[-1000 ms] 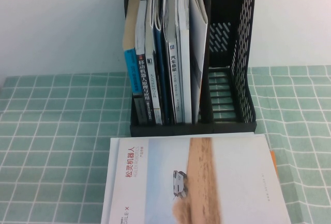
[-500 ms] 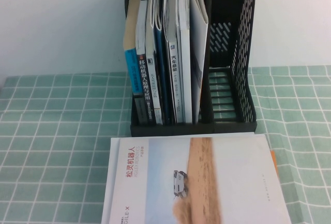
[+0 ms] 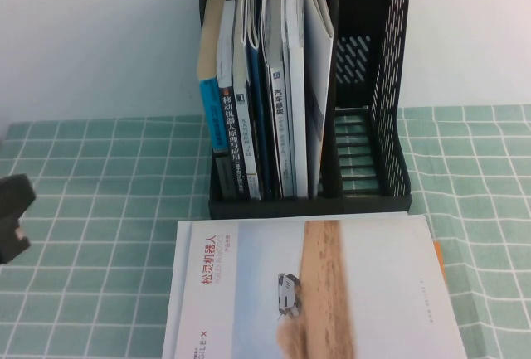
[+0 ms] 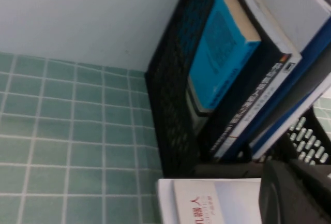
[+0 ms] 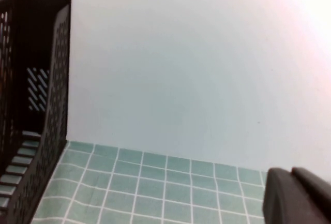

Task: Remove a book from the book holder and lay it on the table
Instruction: Hold the bookshelf

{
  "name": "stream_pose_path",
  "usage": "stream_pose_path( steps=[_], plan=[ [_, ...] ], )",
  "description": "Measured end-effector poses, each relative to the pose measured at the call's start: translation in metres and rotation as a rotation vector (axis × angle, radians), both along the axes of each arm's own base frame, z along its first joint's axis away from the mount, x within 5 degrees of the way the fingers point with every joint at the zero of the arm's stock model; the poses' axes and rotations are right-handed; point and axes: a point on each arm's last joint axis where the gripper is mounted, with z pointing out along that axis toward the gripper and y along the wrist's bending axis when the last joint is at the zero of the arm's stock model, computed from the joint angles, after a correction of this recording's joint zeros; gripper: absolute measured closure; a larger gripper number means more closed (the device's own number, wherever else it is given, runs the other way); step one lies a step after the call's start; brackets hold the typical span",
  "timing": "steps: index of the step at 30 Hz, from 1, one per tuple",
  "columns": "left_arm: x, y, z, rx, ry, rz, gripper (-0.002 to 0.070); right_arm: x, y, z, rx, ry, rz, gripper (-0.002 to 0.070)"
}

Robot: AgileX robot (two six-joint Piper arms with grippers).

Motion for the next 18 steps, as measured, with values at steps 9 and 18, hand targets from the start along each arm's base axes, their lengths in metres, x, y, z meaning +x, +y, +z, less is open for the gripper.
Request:
stream_pose_path(
  steps=[9,18],
  plan=[
    [0.059,-0.027,0.015,-0.075,-0.042,-0.255,0.0678,0.027,0.011,-0.004,0.007,0.016,0.093,0.0678],
    [0.115,-0.072,0.023,-0.031,-0.076,-0.366,0.0678,0.044,0.042,-0.011,-0.025,0.027,0.304,0.0678]
  ],
)
